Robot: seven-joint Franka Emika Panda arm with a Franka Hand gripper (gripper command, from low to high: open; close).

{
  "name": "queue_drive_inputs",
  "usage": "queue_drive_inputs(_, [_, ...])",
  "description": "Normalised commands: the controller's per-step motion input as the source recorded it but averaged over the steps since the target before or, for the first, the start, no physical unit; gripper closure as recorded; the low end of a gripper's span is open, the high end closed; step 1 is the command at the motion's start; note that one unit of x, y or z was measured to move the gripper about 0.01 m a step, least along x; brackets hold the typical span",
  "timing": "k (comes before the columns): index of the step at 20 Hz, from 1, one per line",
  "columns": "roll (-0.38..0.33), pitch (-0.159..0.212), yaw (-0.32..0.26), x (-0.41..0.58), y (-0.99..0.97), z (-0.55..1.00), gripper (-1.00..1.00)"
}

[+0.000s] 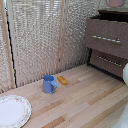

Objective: Propose to navigate your clamp on the clench of the first drawer. Use gentle force to register to the cabinet. Send posterior your swing mandate till over it lurks, a cup of pink essence. Fortify your grip after aiming concentric with the pink cup’s periphery. Manoeuvre the pink towards the cabinet's top. Drop your compression till the cup is resting inside.

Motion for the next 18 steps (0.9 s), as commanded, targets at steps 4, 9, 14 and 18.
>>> queue_drive_inputs(4, [0.103, 0.05, 0.097, 0.232, -0.67, -0.06, 1.0])
queue_drive_inputs(9, [0.018, 0.003, 0.025, 0.085, -0.15, -0.13, -1.0])
queue_drive_inputs(14, [0.022, 0.043, 0.015, 0.083, 0.13, 0.6, -1.0])
queue_drive_inputs(18, [0.041, 0.054, 0.004, 0.119, 0.27, 0.9, -1.0])
